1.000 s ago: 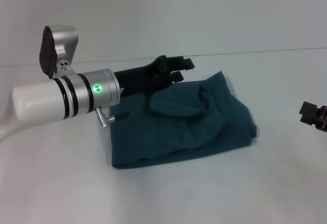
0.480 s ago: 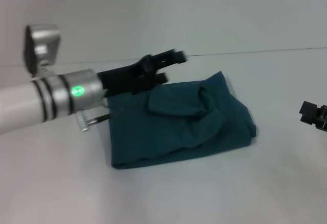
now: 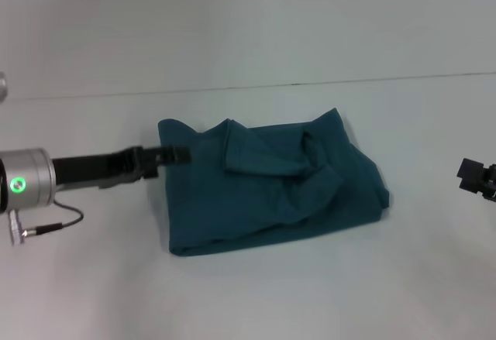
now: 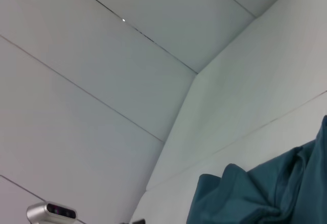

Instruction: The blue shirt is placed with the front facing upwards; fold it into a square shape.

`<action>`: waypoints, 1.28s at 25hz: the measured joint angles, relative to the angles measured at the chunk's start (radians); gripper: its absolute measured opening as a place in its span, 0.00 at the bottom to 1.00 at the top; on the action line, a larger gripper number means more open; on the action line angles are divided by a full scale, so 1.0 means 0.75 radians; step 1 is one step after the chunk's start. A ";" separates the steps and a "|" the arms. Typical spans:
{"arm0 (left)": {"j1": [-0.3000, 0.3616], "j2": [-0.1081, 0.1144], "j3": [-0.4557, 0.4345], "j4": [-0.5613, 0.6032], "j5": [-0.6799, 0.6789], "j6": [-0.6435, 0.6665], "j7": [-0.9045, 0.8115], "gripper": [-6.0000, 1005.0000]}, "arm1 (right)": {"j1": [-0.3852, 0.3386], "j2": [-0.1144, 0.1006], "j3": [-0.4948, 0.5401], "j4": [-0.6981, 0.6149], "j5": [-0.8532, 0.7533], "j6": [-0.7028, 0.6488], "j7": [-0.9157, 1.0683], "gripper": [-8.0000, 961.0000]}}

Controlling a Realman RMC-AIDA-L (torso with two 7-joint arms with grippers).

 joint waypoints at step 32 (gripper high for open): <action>-0.207 -0.089 0.268 -0.152 0.221 -0.406 -0.099 0.91 | -0.011 0.001 0.010 0.001 -0.005 0.006 -0.008 0.92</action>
